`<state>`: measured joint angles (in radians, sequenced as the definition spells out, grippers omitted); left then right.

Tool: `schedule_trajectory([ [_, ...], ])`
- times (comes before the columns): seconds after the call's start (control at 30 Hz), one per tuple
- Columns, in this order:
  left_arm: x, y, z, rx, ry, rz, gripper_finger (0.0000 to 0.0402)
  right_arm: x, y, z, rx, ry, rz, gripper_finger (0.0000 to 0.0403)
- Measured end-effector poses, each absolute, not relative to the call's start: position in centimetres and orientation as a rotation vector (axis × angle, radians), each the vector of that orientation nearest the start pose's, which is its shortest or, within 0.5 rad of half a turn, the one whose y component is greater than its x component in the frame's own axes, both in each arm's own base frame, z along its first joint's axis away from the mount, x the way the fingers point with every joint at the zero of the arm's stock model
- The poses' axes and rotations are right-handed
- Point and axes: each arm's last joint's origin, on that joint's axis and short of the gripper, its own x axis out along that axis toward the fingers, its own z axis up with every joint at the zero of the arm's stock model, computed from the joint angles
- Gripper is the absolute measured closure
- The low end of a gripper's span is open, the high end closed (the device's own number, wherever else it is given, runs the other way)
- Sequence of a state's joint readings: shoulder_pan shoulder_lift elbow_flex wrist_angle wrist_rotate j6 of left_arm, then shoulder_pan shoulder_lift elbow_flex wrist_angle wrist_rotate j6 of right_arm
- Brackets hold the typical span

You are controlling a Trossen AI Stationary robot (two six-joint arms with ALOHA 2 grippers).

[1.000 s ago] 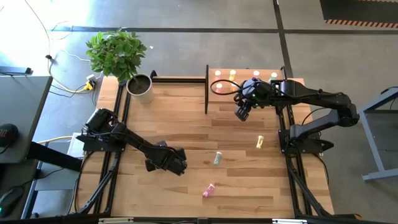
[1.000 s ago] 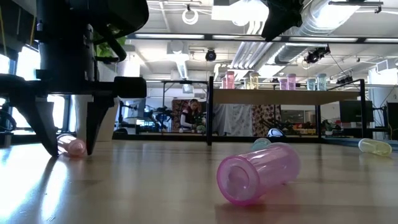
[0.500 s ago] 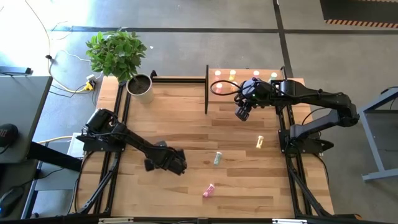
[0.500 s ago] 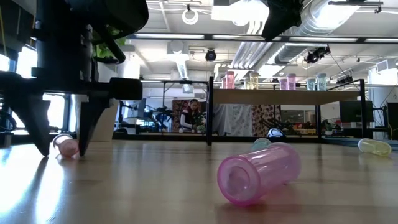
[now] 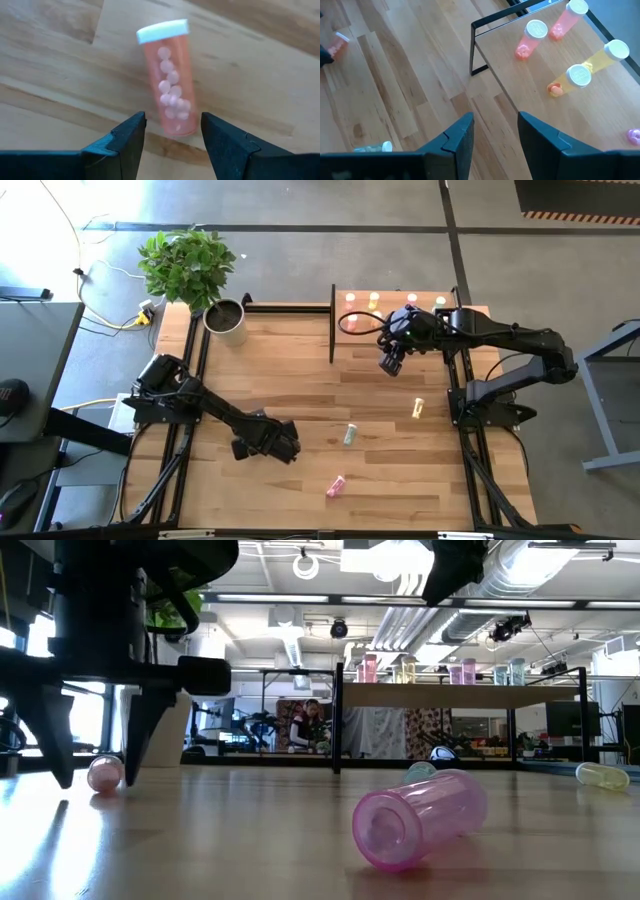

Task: Pick and place medicine bottles onto shelf by color
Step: Put the pink medicine bottle aligned with the other pink medicine bottles on the shelf

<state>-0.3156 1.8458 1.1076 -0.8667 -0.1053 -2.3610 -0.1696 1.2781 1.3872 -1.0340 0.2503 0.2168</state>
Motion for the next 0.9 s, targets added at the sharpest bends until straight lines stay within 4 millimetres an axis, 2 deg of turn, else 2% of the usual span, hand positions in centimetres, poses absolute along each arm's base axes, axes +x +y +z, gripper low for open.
schedule_trajectory([
  [0.27, 29.8, -8.3, 14.1, -1.465, 0.793, 1.604, 0.0218, 23.4, -4.7, 36.6, 0.148, 0.888, -0.477, 0.0261],
  [0.6, 29.3, -8.1, 13.6, -1.442, 0.839, 1.634, 0.0221, 23.4, -4.7, 36.6, 0.148, 0.893, -0.477, 0.0261],
  [0.9, 29.3, -8.2, 13.5, -1.388, 0.884, 1.585, 0.0292, 23.4, -4.7, 36.6, 0.148, 0.891, -0.477, 0.0261],
])
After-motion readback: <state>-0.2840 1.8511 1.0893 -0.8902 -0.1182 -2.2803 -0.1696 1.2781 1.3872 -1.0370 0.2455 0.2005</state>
